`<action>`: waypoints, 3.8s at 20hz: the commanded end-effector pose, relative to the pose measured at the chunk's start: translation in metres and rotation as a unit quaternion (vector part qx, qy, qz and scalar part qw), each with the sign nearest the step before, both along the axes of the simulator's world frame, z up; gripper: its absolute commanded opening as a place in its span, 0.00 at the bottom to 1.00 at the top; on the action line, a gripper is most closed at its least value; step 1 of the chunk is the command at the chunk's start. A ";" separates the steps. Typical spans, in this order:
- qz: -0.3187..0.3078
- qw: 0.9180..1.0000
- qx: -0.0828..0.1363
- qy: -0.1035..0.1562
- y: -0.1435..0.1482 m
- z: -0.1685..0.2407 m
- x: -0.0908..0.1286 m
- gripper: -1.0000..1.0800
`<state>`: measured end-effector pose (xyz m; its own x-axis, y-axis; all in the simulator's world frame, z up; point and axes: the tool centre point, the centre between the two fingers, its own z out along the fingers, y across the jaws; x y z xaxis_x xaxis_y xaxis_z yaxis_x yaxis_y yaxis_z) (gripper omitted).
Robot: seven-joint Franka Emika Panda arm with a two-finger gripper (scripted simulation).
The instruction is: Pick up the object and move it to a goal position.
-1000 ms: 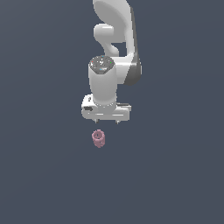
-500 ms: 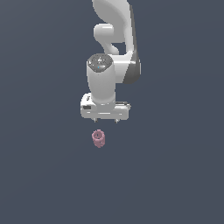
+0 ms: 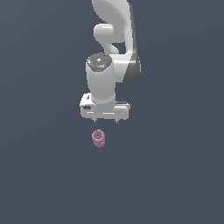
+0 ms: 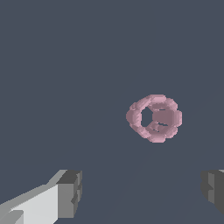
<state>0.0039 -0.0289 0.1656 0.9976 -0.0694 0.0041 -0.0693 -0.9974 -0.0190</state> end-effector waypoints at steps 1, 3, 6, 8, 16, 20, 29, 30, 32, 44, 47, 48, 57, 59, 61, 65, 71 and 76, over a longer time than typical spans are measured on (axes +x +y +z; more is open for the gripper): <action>-0.006 1.000 0.000 0.000 -0.001 -0.001 0.001 0.96; -0.015 1.000 0.000 0.001 -0.001 -0.002 0.001 0.96; -0.034 0.999 0.000 0.001 -0.003 -0.004 0.003 0.96; -0.050 0.999 0.000 0.002 -0.005 -0.006 0.005 0.96; -0.142 0.990 0.000 0.004 -0.014 -0.017 0.014 0.96; -0.200 0.980 -0.001 0.005 -0.020 -0.024 0.019 0.96; -0.316 0.949 -0.005 0.006 -0.032 -0.039 0.030 0.96; -0.325 0.946 -0.005 0.006 -0.033 -0.040 0.031 0.96; -0.342 0.940 -0.006 0.006 -0.035 -0.042 0.032 0.96; -0.382 0.924 -0.008 0.006 -0.039 -0.047 0.036 0.96; -0.382 0.924 -0.008 0.006 -0.039 -0.051 0.036 0.96; -0.382 0.924 -0.008 0.006 -0.039 -0.054 0.036 0.96; -0.384 0.923 -0.008 0.006 -0.040 -0.095 0.035 0.96; -0.384 0.923 -0.008 0.006 -0.040 -0.098 0.035 0.96; -0.384 0.923 -0.008 0.006 -0.040 -0.098 0.036 0.96; -0.384 0.923 -0.008 0.006 -0.040 -0.098 0.036 0.00; -0.384 0.923 -0.008 0.006 -0.040 -0.098 0.036 0.00; -0.384 0.923 -0.008 0.006 -0.041 -0.092 0.037 0.00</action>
